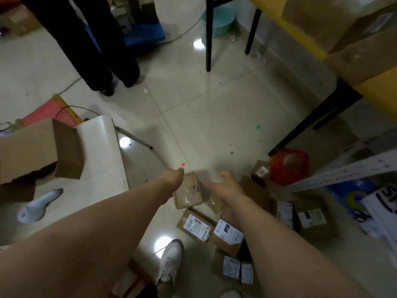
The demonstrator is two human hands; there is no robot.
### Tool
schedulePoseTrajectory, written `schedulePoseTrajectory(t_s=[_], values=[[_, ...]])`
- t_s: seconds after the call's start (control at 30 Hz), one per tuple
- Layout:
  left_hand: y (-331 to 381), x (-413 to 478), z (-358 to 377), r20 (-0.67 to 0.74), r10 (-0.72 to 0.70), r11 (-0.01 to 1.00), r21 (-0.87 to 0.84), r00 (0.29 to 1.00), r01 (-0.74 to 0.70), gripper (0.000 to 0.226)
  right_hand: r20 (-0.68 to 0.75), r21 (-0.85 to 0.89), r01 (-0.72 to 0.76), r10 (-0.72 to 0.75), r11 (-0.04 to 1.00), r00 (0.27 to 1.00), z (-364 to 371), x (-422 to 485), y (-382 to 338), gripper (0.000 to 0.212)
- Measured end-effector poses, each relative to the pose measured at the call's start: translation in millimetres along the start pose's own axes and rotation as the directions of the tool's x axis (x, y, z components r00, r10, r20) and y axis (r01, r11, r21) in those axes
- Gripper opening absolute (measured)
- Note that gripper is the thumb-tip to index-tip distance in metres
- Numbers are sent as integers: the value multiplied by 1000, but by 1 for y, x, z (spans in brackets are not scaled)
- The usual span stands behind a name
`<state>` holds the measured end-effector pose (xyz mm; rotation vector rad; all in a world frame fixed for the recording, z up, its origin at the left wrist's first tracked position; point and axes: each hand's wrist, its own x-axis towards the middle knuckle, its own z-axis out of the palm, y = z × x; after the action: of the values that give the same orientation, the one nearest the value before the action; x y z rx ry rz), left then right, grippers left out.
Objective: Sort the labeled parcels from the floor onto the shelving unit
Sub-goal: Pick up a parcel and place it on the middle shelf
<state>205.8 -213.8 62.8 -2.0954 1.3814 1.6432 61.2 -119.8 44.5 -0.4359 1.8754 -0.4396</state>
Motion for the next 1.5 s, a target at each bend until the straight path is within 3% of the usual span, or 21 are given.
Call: schedulePoseTrajectory(t_s=[0.07,0.17,0.3,0.4,0.47,0.57,0.7,0.87,1.0,1.1,1.23,1.3,1.37,1.43,1.5], values=[[-23,47,1,34,-59,994,-93,998,62,67,7,-124,25,-24,992,1000,34,44,8,87],[-58,113,3,68,-91,984,-145,994,100,75,12,-183,46,-45,982,999,85,106,19,95],[-101,184,5,83,-88,977,-186,993,102,58,-12,-332,56,-64,941,998,143,178,33,112],[-131,223,7,49,-140,980,-133,989,146,27,-65,-455,17,-52,890,997,181,216,39,136],[-150,244,7,36,-167,979,-112,985,170,19,-85,-489,6,-55,872,995,205,237,42,147],[-170,262,5,40,-212,967,-135,976,216,15,-124,-581,-24,-59,813,990,233,257,47,150],[-183,266,1,62,-244,949,-192,968,251,27,-191,-612,-30,-111,790,975,234,267,51,132],[-172,225,-4,113,-238,935,-244,965,259,40,-219,-383,-62,-25,922,975,175,241,47,118],[-139,158,-9,151,-227,927,-269,962,261,37,-176,-9,-37,35,999,984,104,174,37,118],[-102,99,-19,136,-209,920,-309,968,242,46,-88,300,17,10,954,996,43,105,22,105],[-47,11,-46,136,-178,867,-446,975,221,84,37,532,-39,23,846,999,-41,0,-11,71],[-16,-37,-64,212,-79,804,-564,974,188,106,52,587,-95,79,804,995,-82,-58,-35,67],[21,-89,-80,277,79,766,-632,958,119,117,12,605,-100,116,790,993,-122,-114,-58,76],[59,-141,-95,306,231,727,-685,923,45,115,61,593,-111,93,798,994,-159,-170,-80,82],[94,-195,-109,337,371,697,-717,865,-19,97,121,594,-97,31,799,992,-191,-223,-95,83]])
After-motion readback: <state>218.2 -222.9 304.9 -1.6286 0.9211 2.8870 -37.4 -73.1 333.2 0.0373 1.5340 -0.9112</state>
